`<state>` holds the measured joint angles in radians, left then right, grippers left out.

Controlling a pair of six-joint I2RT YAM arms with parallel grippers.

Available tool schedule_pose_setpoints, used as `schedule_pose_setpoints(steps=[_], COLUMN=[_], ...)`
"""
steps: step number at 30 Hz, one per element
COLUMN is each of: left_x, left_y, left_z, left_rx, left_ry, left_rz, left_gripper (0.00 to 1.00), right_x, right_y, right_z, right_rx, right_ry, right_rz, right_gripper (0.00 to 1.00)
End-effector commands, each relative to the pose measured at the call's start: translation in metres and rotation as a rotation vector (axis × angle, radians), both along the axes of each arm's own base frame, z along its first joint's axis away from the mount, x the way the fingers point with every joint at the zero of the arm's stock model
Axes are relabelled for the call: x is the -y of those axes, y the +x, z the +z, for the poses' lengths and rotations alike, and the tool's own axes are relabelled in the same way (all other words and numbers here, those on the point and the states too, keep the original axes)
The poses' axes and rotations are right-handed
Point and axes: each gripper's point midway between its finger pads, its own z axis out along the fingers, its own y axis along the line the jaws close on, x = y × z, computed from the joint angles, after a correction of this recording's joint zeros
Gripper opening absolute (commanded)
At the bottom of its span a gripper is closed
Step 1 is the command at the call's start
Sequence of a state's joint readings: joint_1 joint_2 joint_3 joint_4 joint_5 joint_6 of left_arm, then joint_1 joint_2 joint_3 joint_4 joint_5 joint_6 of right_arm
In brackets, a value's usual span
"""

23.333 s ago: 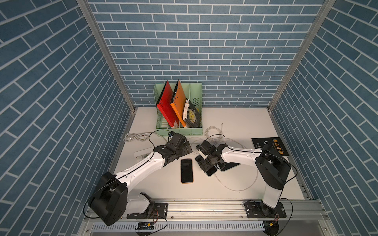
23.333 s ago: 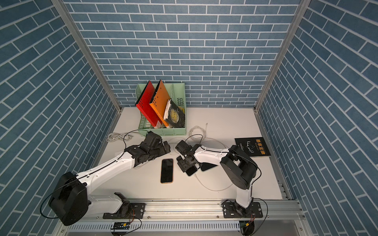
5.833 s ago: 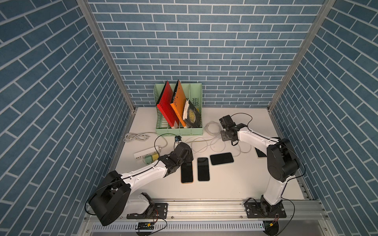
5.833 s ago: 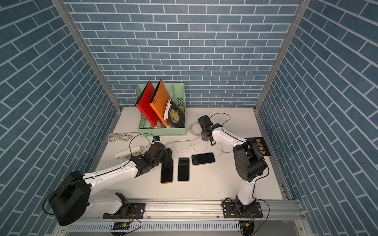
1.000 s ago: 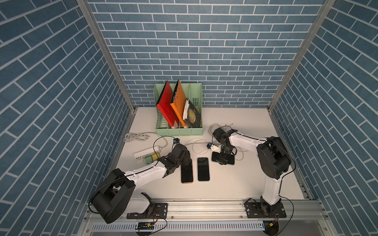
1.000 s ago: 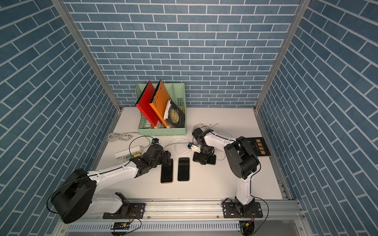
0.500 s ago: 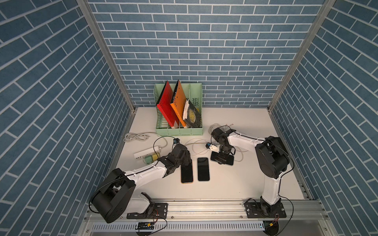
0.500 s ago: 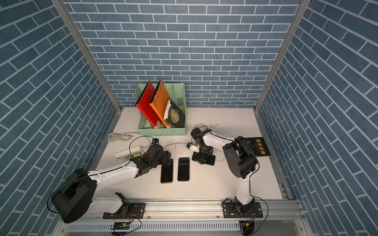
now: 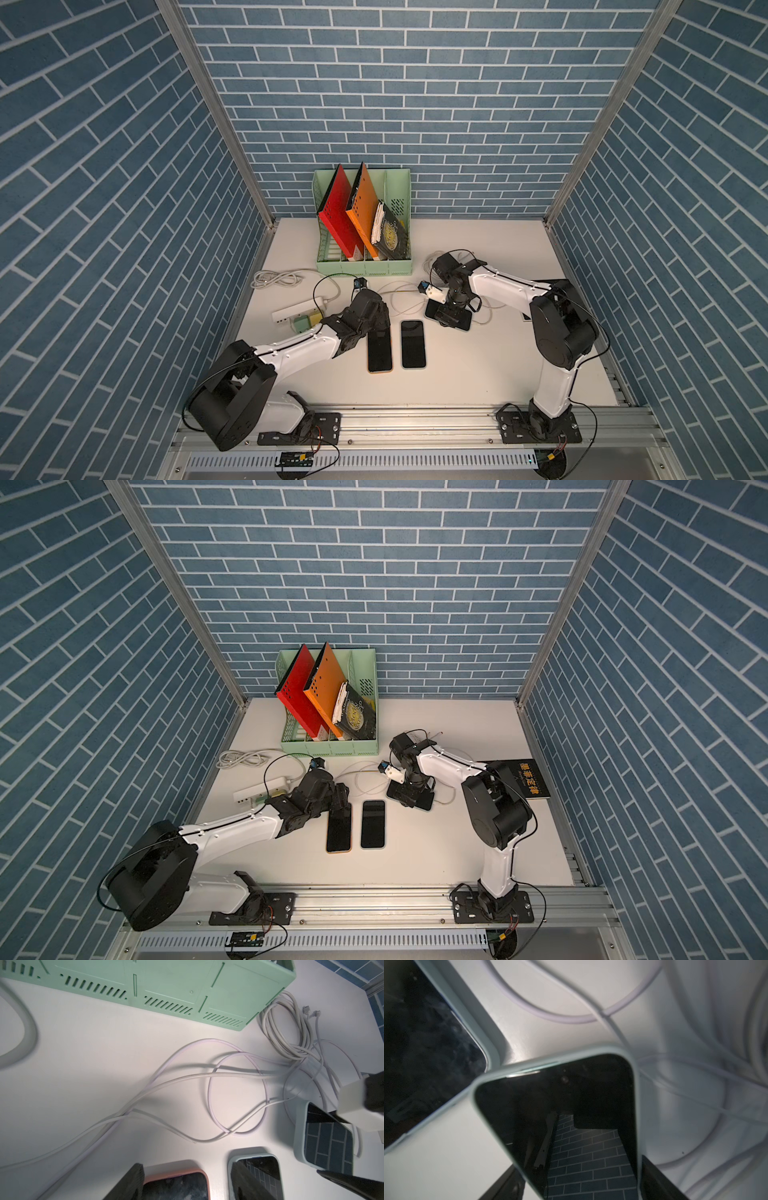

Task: Unplug the charging cable from the phone
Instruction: Pick up the phone at the center of the board.

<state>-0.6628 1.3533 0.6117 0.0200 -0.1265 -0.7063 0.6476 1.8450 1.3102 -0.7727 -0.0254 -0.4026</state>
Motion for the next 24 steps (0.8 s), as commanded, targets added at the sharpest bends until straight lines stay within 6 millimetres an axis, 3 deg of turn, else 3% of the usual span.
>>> schedule_pose_setpoints(steps=[1,9,14,24], left_x=[0.001,0.011,0.027,0.090], left_y=[0.009,0.018,0.028,0.043], left_z=[0.009,0.023,0.044,0.096], left_rx=[0.019,0.042,0.082,0.196], left_ry=[0.008,0.003,-0.031,-0.202], left_rz=[0.002,-0.022,-0.071,-0.262], left_gripper=[0.71,0.71,0.70,0.69], right_x=[-0.008,-0.005,-0.005,0.006], right_y=[0.026,0.061,0.081,0.099], right_z=[0.049,0.093,0.129,0.188], right_rx=[0.127,0.264,0.325,0.399], right_ry=[0.132,0.300,0.457,0.783], right_rz=[-0.072,-0.229,-0.365,-0.627], right_gripper=[0.41,0.39,0.38,0.34])
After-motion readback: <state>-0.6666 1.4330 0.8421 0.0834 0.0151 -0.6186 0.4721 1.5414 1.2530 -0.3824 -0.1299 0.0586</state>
